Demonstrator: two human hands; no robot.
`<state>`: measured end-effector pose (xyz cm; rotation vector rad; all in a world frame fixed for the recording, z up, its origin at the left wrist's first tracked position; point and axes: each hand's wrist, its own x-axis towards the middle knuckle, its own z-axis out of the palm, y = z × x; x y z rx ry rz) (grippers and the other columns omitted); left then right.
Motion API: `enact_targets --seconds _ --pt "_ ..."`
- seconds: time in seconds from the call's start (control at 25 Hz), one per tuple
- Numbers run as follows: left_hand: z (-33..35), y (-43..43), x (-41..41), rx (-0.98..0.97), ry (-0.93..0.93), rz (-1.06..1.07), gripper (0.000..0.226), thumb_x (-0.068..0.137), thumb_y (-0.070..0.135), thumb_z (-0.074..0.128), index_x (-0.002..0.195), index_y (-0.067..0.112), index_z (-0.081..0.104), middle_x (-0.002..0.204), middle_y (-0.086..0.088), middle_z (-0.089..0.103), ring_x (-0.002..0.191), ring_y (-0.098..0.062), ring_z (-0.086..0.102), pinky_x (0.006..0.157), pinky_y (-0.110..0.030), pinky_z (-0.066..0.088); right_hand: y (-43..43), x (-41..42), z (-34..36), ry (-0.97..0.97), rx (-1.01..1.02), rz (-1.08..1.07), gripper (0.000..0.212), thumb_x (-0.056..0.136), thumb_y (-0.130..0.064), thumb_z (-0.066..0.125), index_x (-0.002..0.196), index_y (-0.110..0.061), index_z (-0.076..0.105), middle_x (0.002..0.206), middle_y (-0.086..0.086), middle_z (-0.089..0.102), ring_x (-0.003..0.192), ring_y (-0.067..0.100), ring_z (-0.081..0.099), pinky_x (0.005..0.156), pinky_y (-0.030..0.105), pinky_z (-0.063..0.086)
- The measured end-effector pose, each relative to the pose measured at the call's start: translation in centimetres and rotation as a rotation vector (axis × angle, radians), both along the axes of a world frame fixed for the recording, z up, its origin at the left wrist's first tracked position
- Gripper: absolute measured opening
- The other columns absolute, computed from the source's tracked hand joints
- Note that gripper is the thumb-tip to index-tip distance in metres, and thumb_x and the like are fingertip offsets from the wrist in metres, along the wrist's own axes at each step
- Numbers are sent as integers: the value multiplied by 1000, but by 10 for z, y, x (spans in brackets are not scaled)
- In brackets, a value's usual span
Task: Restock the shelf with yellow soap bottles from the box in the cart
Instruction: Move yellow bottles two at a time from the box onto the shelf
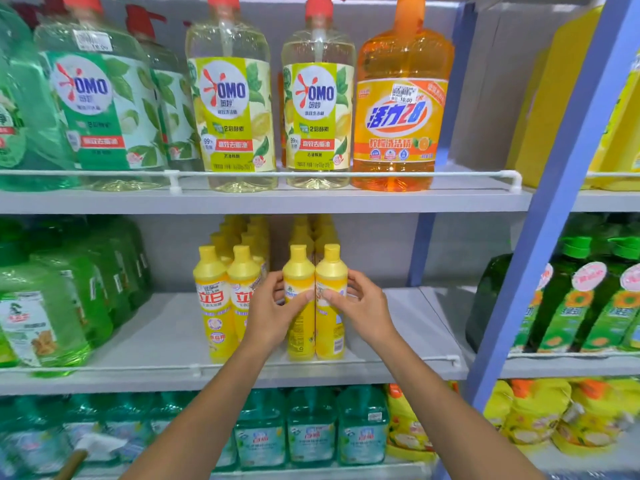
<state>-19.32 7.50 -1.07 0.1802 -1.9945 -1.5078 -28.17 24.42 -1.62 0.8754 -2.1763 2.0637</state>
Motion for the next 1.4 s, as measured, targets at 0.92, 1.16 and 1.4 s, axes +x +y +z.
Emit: enact_targets --seconds 0.92,1.16,1.4 --pt "-19 12 5 11 -44 -72 51 81 25 84 126 21 60 120 8 68 109 -5 65 82 -14 54 24 12 -14 -8 0 18 62 80 -21 87 134 -21 57 126 -6 70 116 7 67 95 29 58" --pt "-18 -3 2 -78 -87 -108 47 88 26 77 131 23 58 122 11 69 112 -1 65 95 -25 56 27 6 -7 50 92 40 54 85 -22 81 134 -28 59 121 -16 71 111 -4 66 85 14 55" --pt "-34 13 8 40 -62 -75 60 79 22 86 130 24 55 120 13 67 111 4 63 87 -16 54 19 14 -31 32 139 -13 66 80 -21 87 137 -22 54 127 -14 68 114 -4 64 91 13 53"
